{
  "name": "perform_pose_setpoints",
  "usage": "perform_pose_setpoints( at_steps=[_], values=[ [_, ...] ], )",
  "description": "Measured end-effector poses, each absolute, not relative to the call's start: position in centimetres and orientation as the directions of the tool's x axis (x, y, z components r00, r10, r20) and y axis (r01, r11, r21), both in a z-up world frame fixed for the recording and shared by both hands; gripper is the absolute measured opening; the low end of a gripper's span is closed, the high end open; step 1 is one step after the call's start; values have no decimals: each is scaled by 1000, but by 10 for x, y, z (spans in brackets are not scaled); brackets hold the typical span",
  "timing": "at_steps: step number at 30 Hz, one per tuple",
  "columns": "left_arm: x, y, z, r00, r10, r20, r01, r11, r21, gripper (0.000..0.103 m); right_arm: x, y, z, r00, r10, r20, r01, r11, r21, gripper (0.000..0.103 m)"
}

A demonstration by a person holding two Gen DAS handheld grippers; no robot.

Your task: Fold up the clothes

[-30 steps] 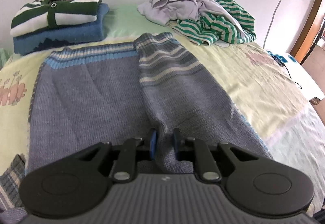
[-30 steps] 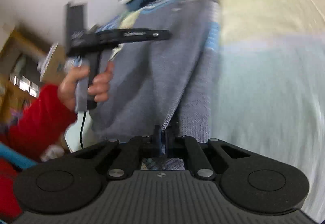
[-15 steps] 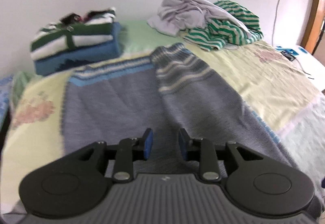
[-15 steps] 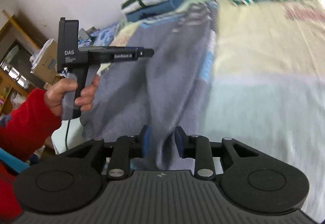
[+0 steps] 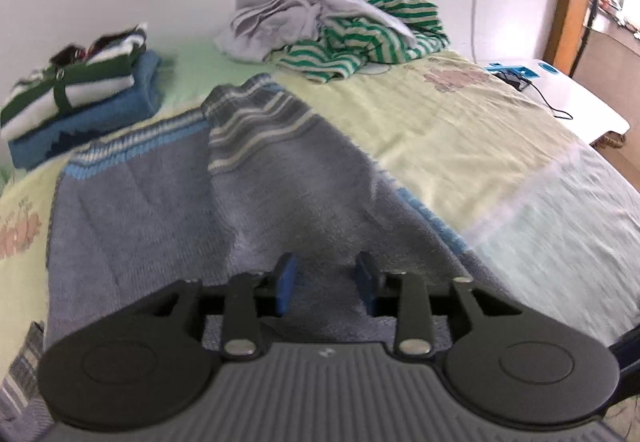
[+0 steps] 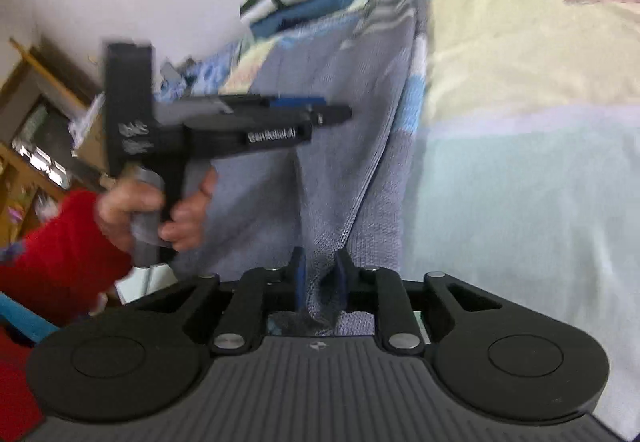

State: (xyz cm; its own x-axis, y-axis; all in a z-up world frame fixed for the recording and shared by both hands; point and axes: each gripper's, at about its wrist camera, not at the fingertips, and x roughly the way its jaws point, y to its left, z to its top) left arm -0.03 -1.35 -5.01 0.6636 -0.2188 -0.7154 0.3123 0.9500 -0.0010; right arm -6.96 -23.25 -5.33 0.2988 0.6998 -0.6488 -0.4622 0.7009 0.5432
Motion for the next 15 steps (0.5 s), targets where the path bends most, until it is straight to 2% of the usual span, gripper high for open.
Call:
perform_pose_setpoints(
  at_steps=[2,7,9,11,12,15],
  values=[
    [0,-13,-51,665,-223,-713,305,952,-14,41,-76,-233,-49,308,686,-659,-497,707,503,20],
    [1,-17,-52,674,-211,-708,298,955,-1,41,-72,-221,-64,327,705,-630,-463,700,543,21],
    [-3,-16,-45,678,-200,-708,287,958,5,41,-67,-216,-72,303,690,-657,-453,711,538,15],
    [-10,-16,-37,686,-194,-701,278,961,6,41,-61,-218,-67,290,688,-665,-469,708,528,14],
    [-17,-16,-32,693,-209,-690,281,960,-8,41,-57,-221,-60,308,688,-657,-481,709,516,15],
    [-32,-23,-25,687,-264,-677,308,950,-58,42,-27,-228,-36,414,677,-608,-496,728,473,26]
  ],
)
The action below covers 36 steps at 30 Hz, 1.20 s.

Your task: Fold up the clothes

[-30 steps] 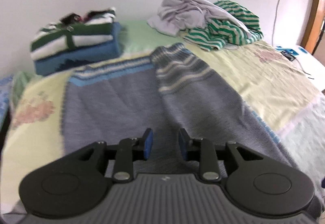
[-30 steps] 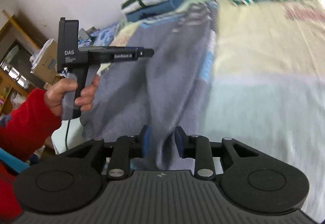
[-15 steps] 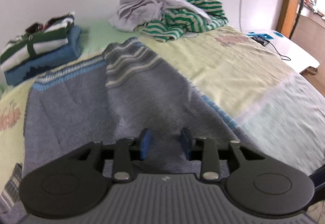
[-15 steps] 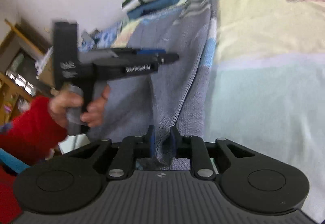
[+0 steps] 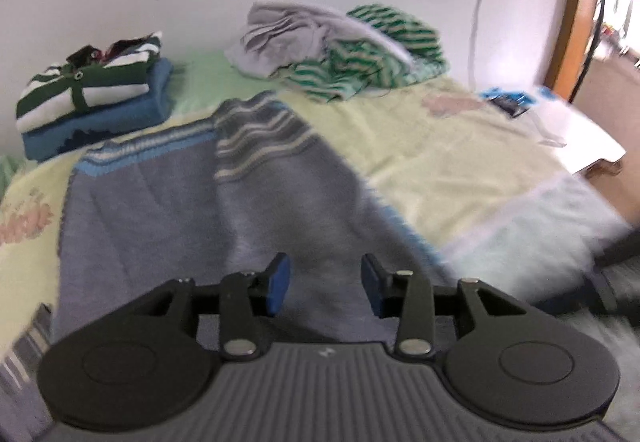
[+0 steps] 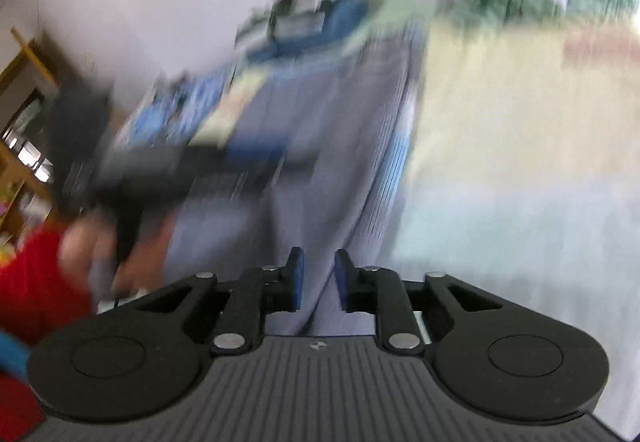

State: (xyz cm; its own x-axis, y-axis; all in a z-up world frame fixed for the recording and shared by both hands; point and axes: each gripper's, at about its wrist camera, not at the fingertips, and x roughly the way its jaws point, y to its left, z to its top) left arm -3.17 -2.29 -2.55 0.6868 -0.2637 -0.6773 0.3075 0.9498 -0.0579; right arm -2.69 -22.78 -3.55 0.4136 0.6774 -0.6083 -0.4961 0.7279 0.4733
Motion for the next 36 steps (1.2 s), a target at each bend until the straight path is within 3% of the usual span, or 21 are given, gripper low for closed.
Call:
perform_pose_setpoints(
  at_steps=[4,9,13,17,21,23,25,28,31,34,36],
  values=[
    [-45,-44,-33,648,-304,-698,347,934,-84,42,37,-210,-36,463,671,-579,-506,737,449,26],
    [-60,-65,-43,613,-335,-715,369,922,-116,50,90,-180,-59,474,612,-633,-492,781,386,27],
    [-63,-70,-45,618,-333,-712,360,925,-121,50,94,-178,-67,456,599,-658,-486,787,380,4],
    [-63,-64,-44,589,-393,-706,352,911,-214,54,96,-184,-63,482,587,-650,-457,802,385,3],
    [-66,-74,-44,595,-378,-709,385,909,-162,59,99,-184,-69,488,563,-667,-451,817,360,2],
    [-67,-76,-45,595,-377,-710,395,906,-151,61,100,-183,-58,521,558,-646,-447,823,350,20],
    [-67,-78,-46,595,-374,-712,404,904,-138,62,104,-177,-47,552,574,-605,-475,813,337,23],
    [-67,-82,-46,595,-369,-714,410,903,-126,66,117,-153,-47,534,612,-583,-544,777,317,23],
    [-68,-82,-47,593,-371,-715,409,903,-129,67,136,-123,-63,524,573,-630,-595,776,211,22],
    [-70,-80,-47,593,-371,-715,402,905,-136,69,155,-116,-71,600,477,-642,-552,828,98,13],
    [-71,-79,-47,593,-372,-714,396,907,-144,69,171,-124,-72,605,460,-650,-504,853,134,7]
  ],
)
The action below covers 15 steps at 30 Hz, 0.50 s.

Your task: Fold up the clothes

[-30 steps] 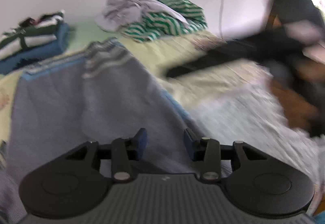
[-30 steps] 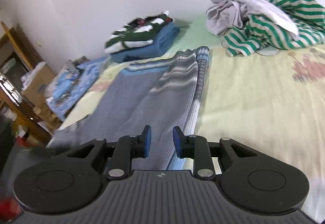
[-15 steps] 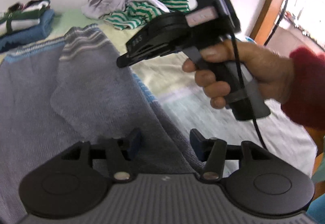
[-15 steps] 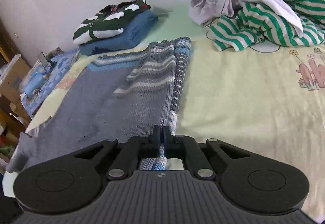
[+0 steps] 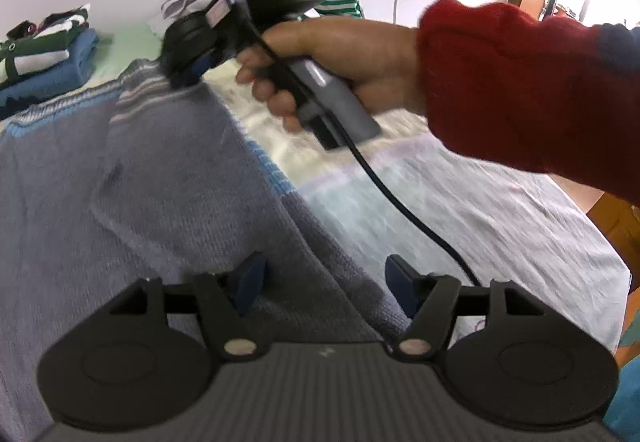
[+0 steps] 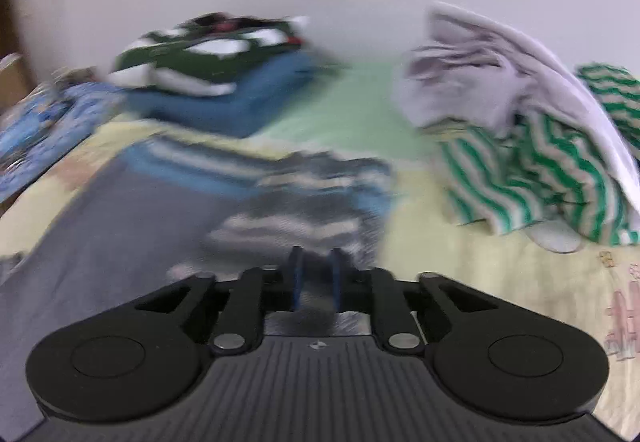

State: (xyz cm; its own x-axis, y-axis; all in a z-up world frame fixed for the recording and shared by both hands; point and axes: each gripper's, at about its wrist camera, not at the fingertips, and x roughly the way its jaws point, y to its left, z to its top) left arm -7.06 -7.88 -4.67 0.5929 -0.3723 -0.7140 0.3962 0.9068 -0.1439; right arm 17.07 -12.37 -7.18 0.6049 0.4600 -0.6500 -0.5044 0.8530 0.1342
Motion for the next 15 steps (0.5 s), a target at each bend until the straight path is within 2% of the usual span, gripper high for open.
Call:
perform_pose_setpoints(
  at_steps=[2,3,5,7,9,11,15],
  values=[
    [-71,-78,-47,589,-379,-714,397,905,-153,70,182,-129,-64,584,506,-635,-486,844,226,11],
    [-71,-78,-47,587,-382,-714,397,904,-157,71,185,-125,-60,605,497,-622,-487,849,205,14],
    [-71,-77,-47,582,-388,-714,398,902,-166,75,191,-117,-53,641,478,-601,-490,857,159,27],
    [-72,-78,-47,579,-391,-715,401,901,-168,78,204,-107,-59,643,449,-621,-486,865,123,37],
    [-74,-81,-46,577,-389,-718,405,900,-162,78,217,-99,-66,636,425,-644,-480,872,102,32],
    [-75,-82,-45,576,-391,-718,406,899,-164,78,222,-99,-71,631,433,-644,-484,868,110,8],
    [-74,-78,-45,574,-402,-714,401,898,-182,78,213,-112,-61,676,450,-584,-470,873,129,5]
  ],
)
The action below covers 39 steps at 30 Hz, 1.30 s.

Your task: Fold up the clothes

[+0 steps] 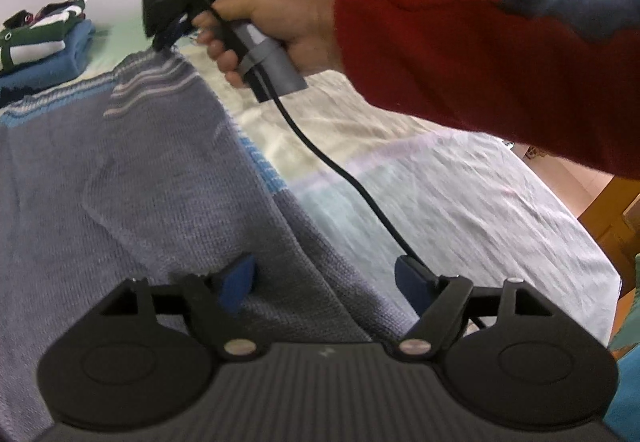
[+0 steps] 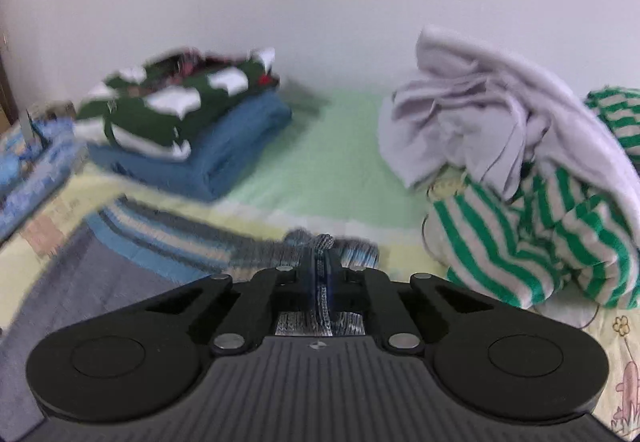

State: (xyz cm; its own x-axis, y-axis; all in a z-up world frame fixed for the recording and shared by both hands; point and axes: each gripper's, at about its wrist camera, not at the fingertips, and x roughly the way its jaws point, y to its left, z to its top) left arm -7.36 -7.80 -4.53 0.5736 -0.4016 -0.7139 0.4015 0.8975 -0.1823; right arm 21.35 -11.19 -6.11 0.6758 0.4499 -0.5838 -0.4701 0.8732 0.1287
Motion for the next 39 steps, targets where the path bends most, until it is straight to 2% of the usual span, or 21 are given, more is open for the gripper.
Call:
perform_pose_setpoints(
  at_steps=[3,6,7,8,9,11,14,16,20,24,28,30,33,35,39],
  values=[
    [-72,-78,-46,573,-404,-713,405,896,-182,79,223,-116,-70,670,418,-614,-423,894,146,5],
    [-72,-80,-47,572,-401,-716,418,893,-166,79,223,-115,-78,684,394,-614,-426,899,103,6],
    [-73,-79,-47,571,-401,-716,421,892,-164,79,220,-114,-75,697,372,-613,-416,906,77,14],
    [-73,-79,-47,571,-404,-715,421,892,-168,79,216,-114,-71,709,364,-603,-413,909,64,29],
    [-72,-77,-47,570,-408,-713,418,891,-175,79,211,-116,-65,722,374,-582,-417,906,65,31],
    [-71,-75,-47,569,-414,-711,414,891,-188,80,202,-115,-56,728,404,-554,-443,894,69,30],
    [-70,-75,-47,571,-416,-708,413,891,-191,80,199,-96,-61,634,480,-606,-552,830,81,23],
    [-71,-77,-48,575,-411,-707,413,892,-183,80,203,-82,-73,634,457,-624,-565,825,30,22],
    [-74,-79,-47,578,-398,-712,412,896,-165,80,218,-74,-76,671,417,-614,-523,852,7,23],
    [-81,-75,-45,574,-404,-713,401,897,-186,80,205,-86,-61,636,457,-622,-535,842,72,24],
    [-88,-76,-47,582,-402,-707,400,898,-181,81,166,-104,-56,519,539,-664,-611,777,153,33],
    [-90,-79,-48,588,-394,-707,406,899,-164,83,149,-110,-61,491,531,-691,-628,765,143,33],
    [-90,-83,-46,585,-385,-714,412,899,-147,84,140,-116,-67,524,513,-680,-621,777,107,33],
    [-92,-84,-45,584,-381,-717,416,899,-140,84,136,-123,-59,527,511,-679,-579,801,153,31],
    [-101,-81,-45,583,-382,-717,416,898,-140,84,96,-135,-51,403,607,-685,-645,719,258,30]
  ],
)
